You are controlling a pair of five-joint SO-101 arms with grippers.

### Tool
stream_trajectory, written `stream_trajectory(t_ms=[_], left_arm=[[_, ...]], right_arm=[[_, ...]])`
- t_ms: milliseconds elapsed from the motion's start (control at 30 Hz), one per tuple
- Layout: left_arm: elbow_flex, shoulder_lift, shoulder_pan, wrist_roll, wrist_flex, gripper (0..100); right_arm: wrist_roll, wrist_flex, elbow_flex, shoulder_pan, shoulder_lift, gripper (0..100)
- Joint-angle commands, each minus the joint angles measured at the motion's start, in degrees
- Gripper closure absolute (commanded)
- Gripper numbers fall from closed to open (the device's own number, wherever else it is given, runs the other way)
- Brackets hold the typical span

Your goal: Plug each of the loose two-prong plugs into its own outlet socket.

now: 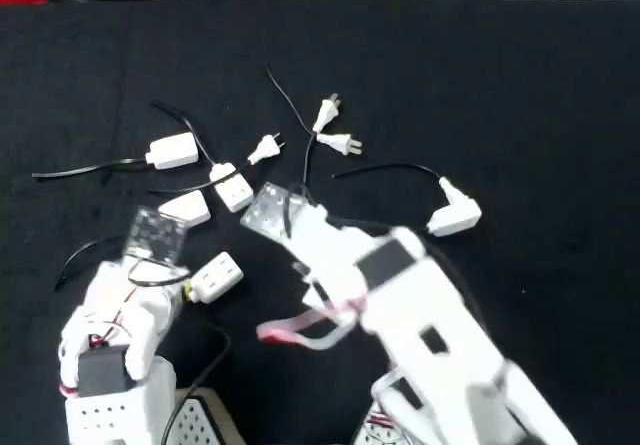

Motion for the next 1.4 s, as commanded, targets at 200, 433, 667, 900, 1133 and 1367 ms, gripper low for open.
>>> stream_trajectory(t_ms=[200,433,667,900,1133,1367], left_arm=[[-14.8,-0.4,11.5,27.1,-5.0,78],[-16.7,-0.5,22.5,25.8,-5.0,77],[-17.3,-0.7,28.6,26.1,-2.8,78],[-17.3,-0.7,29.3,26.2,-3.4,77],[-23.1,-0.7,28.8,26.2,-2.9,77],[-19.0,-0.6,31.7,25.8,-0.4,77]], right_arm=[[-7.2,-1.2,0.1,-10.4,-24.9,98.7],[-6.8,-10.4,6.1,-10.1,-19.6,98.7],[-7.2,-12.9,6.4,-10.4,-16.5,98.7],[-7.3,-14.9,6.4,-10.4,-13.7,98.7],[-7.2,-16.4,7.4,-10.4,-11.2,98.7],[-7.4,-16.3,7.1,-10.2,-11.5,98.7]])
